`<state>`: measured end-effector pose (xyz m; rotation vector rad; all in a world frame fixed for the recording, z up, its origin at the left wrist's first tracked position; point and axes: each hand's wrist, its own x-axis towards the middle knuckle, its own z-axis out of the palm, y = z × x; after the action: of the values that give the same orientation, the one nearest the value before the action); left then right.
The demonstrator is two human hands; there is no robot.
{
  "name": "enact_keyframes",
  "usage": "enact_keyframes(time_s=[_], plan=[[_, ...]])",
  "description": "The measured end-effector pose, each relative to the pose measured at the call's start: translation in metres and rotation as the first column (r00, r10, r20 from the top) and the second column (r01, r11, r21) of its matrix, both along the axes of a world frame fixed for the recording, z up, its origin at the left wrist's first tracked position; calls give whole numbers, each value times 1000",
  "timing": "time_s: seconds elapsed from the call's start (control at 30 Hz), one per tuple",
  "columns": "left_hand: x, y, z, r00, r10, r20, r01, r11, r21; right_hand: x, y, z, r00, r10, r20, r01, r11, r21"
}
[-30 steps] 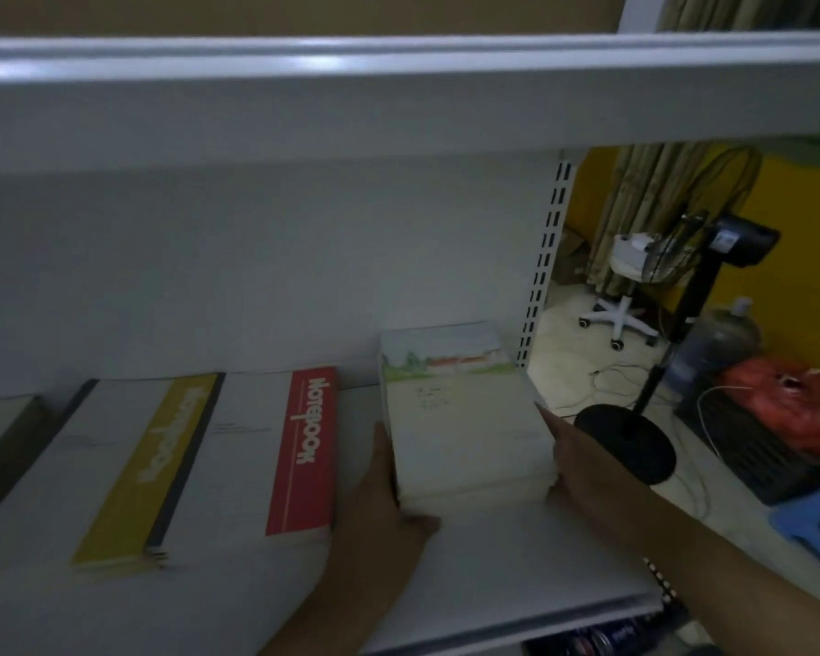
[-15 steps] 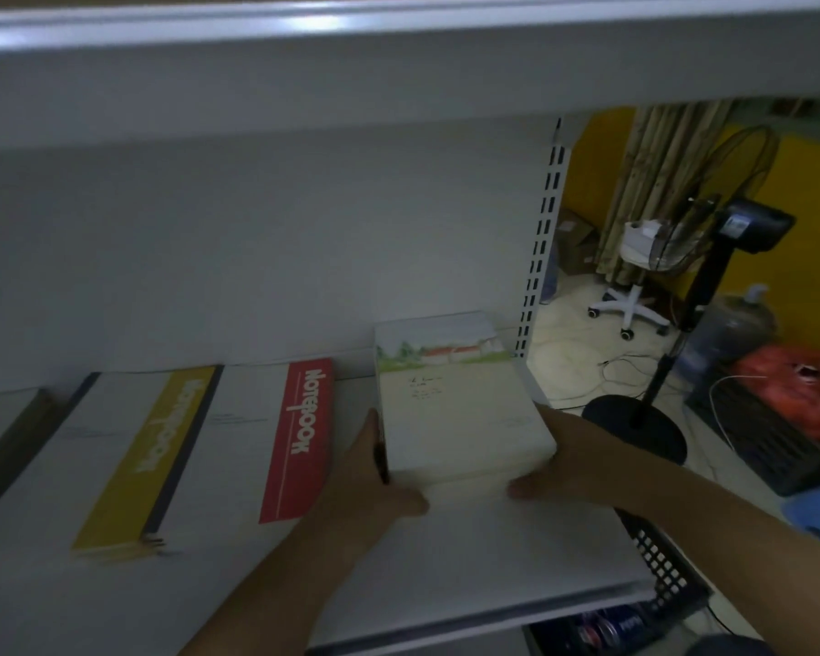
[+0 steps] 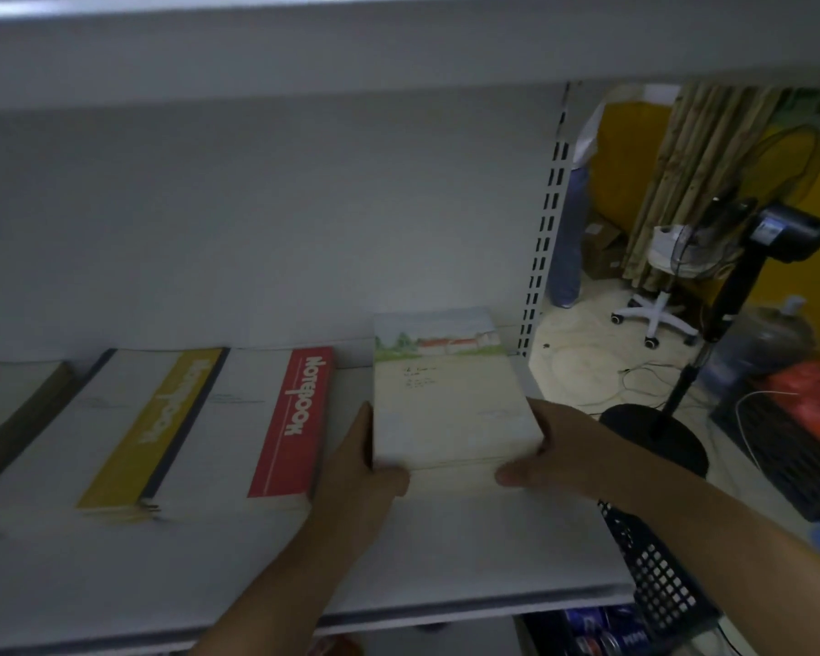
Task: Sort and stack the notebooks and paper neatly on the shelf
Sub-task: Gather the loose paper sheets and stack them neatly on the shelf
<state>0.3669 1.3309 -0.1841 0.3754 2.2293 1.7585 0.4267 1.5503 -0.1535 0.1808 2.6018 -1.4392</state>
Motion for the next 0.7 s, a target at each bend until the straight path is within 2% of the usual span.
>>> enact_keyframes(time_s=[0.1, 0.3, 0.37, 0.47, 0.7], plan=[[6, -3, -8, 997, 19, -72, -21, 1000, -23, 13, 3, -21, 996, -5, -90, 10, 998, 56], [5, 1, -16, 979, 56, -196, -83, 987, -137, 13, 8, -36, 988, -52, -144, 43, 997, -66], [4, 2, -20, 978, 68, -197, -100, 982, -159, 12, 9, -38, 990, -57, -132, 41, 992, -118], [2, 4, -26, 977, 94, -193, -126, 979, -162, 11, 7, -46, 981, -90, -173, 82, 995, -55], [0, 2, -31, 973, 109, -205, -148, 972, -183, 17, 3, -48, 969, -171, -177, 160, 985, -70]])
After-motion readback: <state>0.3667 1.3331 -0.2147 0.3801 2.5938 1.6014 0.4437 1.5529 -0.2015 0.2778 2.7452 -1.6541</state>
